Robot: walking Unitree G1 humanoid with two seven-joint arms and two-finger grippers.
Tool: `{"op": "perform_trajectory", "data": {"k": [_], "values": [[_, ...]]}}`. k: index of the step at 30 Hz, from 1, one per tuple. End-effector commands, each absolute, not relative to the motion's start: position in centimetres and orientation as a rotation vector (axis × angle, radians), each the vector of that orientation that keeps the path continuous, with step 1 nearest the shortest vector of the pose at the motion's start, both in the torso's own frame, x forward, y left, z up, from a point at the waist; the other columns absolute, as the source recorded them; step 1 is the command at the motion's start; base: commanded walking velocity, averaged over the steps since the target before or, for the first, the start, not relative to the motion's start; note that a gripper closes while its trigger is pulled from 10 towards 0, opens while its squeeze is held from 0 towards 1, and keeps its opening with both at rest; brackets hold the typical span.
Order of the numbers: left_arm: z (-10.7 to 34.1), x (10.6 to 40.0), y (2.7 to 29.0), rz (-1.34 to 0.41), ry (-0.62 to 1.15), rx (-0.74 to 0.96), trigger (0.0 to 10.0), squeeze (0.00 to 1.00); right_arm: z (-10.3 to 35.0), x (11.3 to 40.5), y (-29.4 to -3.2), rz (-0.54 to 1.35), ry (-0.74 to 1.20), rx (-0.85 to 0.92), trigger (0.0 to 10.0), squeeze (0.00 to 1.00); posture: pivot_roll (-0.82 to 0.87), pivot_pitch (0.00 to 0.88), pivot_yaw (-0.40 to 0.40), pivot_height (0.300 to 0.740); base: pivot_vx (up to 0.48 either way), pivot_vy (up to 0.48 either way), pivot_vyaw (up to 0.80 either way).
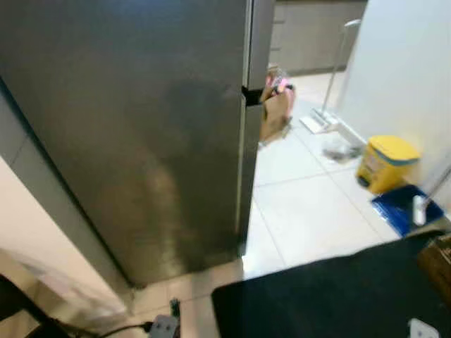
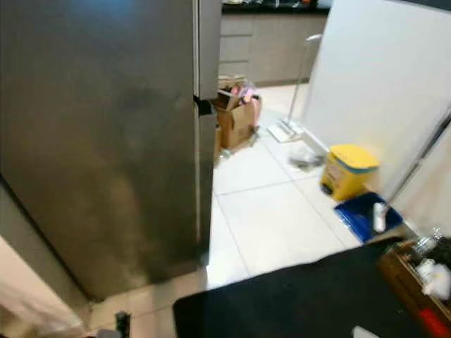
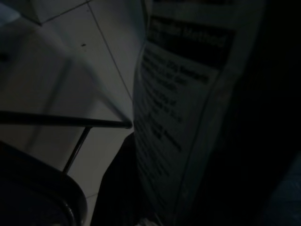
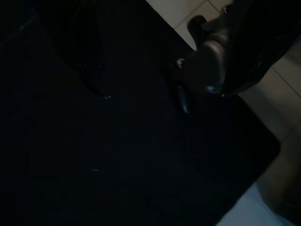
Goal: Restocking fridge
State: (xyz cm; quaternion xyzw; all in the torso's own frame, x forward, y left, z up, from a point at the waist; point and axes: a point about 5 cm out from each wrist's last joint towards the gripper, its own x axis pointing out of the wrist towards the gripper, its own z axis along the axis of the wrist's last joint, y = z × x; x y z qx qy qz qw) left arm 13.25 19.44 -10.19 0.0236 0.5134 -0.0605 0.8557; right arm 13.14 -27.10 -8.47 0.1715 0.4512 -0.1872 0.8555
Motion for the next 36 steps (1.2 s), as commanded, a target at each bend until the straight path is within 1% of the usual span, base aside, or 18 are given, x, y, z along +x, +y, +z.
{"op": "perform_trajectory", "data": {"k": [1, 9, 15, 17, 36], "values": [[-10.36, 12.84, 19.12, -0.142, 1.09, 0.048, 10.0, 0.0, -8.24, 13.47, -27.37, -0.393, 0.928, 0.362, 10.0, 0.0, 0.0, 0.0, -0.029, 0.74, 0.349, 0.0, 0.0], [-10.36, 12.9, 19.01, -0.145, 1.088, 0.045, 10.0, 0.0, -8.29, 13.51, -27.01, -0.357, 0.921, 0.393, 10.0, 0.0, -0.01, 0.0, -0.028, 0.74, 0.345, 0.0, 0.75], [-10.36, 12.89, 18.97, -0.138, 1.085, 0.033, 10.0, 0.0, -8.44, 13.13, -27.21, -0.39, 0.952, 0.372, 10.0, 0.0, -0.01, 0.0, -0.028, 0.74, 0.345, 0.0, 0.0], [-10.35, 12.9, 19.02, -0.128, 1.083, 0.026, 10.0, 0.0, -8.46, 13.09, -27.18, -0.389, 0.953, 0.381, 10.0, 0.0, -0.01, 0.0, -0.027, 0.74, 0.27, 0.0, -0.78], [-10.32, 12.98, 19.11, -0.122, 1.081, 0.027, 10.0, 0.0, -8.46, 13.08, -27.12, -0.374, 0.951, 0.384, 10.0, 0.0, -0.01, 0.0, -0.028, 0.74, 0.0, 0.0, -0.78]]}}
